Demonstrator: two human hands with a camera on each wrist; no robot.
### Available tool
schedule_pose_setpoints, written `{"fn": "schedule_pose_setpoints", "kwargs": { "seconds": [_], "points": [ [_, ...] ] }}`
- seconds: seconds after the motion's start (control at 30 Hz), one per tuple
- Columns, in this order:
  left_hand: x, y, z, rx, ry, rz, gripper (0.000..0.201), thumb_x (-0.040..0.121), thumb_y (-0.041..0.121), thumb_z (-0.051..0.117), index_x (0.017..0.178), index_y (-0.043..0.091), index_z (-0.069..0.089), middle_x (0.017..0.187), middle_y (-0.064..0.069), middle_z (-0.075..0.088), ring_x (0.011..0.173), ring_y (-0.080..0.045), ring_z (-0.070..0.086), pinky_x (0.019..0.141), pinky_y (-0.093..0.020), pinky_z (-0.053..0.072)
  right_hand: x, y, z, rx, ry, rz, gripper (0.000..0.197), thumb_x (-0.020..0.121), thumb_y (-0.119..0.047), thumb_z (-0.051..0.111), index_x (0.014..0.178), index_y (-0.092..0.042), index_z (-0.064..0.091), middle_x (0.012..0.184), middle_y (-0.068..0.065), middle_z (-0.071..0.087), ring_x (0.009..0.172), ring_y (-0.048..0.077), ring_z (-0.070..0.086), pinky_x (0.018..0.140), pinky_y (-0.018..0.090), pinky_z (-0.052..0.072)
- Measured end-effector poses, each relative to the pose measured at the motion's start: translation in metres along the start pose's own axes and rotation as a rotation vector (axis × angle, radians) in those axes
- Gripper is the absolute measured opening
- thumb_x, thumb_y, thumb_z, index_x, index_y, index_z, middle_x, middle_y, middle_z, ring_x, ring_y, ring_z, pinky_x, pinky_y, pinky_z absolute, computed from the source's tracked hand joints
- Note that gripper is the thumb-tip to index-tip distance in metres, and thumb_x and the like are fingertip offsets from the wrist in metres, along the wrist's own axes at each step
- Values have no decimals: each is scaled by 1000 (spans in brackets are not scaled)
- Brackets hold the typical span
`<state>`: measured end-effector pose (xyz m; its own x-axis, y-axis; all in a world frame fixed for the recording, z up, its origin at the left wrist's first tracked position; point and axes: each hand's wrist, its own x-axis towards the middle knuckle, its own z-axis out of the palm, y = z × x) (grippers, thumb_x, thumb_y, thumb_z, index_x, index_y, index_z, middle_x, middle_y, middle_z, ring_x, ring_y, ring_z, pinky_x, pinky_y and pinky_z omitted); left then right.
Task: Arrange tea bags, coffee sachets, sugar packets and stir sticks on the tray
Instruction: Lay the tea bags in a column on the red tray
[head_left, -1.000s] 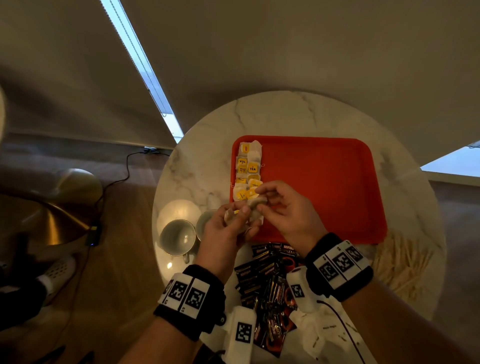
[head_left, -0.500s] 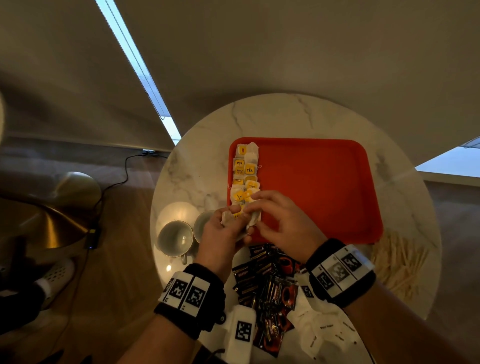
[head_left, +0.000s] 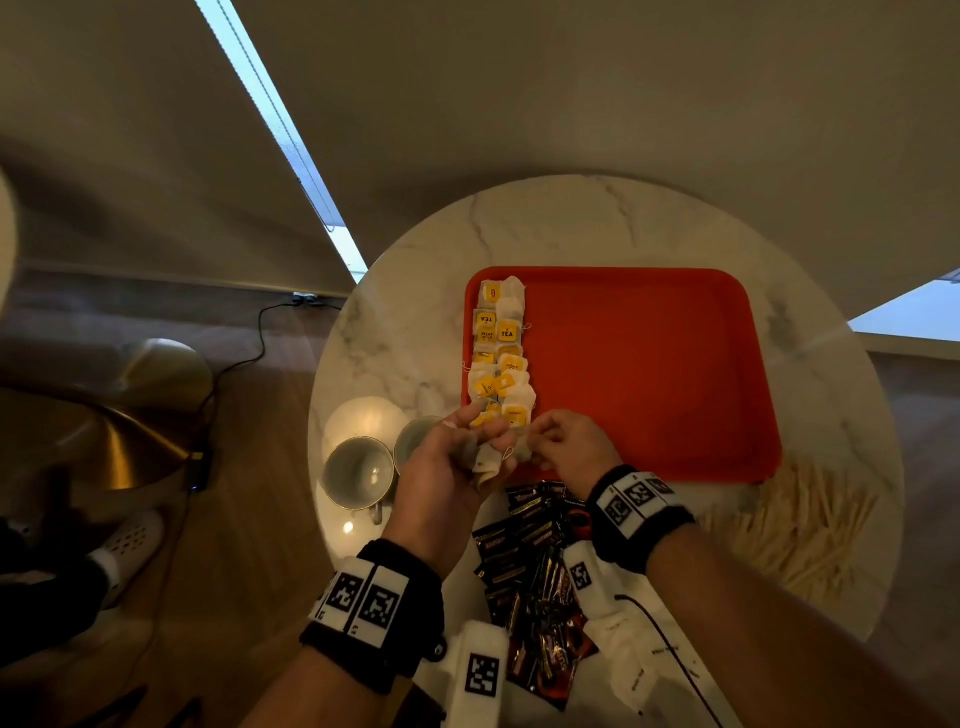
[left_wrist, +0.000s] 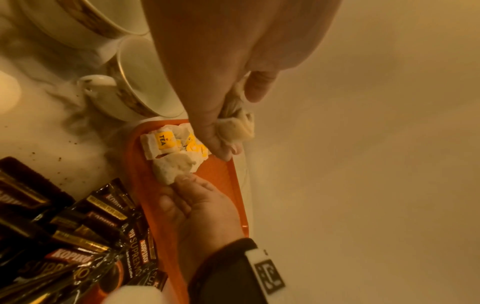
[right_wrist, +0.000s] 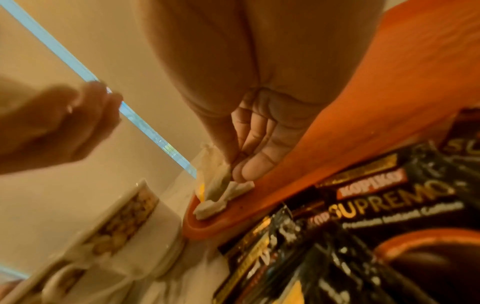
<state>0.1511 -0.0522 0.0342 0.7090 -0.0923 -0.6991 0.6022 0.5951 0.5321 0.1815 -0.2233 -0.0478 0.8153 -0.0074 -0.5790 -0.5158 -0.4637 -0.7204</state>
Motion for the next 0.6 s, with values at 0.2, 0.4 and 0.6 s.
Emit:
{"fn": "schedule_pose_setpoints", "kwargs": {
  "seconds": [0.2,0.4,0.6],
  "points": [
    [1,2,-2,-33,-14,-17,39,107,16,32,135,1,54,126,-23,68,120,-34,66,106,-46,49,7,-2,10,-193,46,35,11,90,-32,71,94,-26,63,93,-5,68,83,12,66,72,29,56],
    [4,2,2,-47,31,-3,33,107,17,39,126,1,60,122,-24,70,116,-34,68,103,-41,52,-37,-24,-14,-94,56,-349,27,95,-23,63,117,-39,61,105,-14,61,94,6,61,77,27,55],
    [2,-2,7,61,-32,-6,38,108,18,36,129,0,62,123,-22,69,110,-30,70,84,-33,61,-66,-50,-24,-148,-138,-598,32,92,-22,70,120,-37,66,115,-15,52,104,2,56,88,21,52]
  ]
}}
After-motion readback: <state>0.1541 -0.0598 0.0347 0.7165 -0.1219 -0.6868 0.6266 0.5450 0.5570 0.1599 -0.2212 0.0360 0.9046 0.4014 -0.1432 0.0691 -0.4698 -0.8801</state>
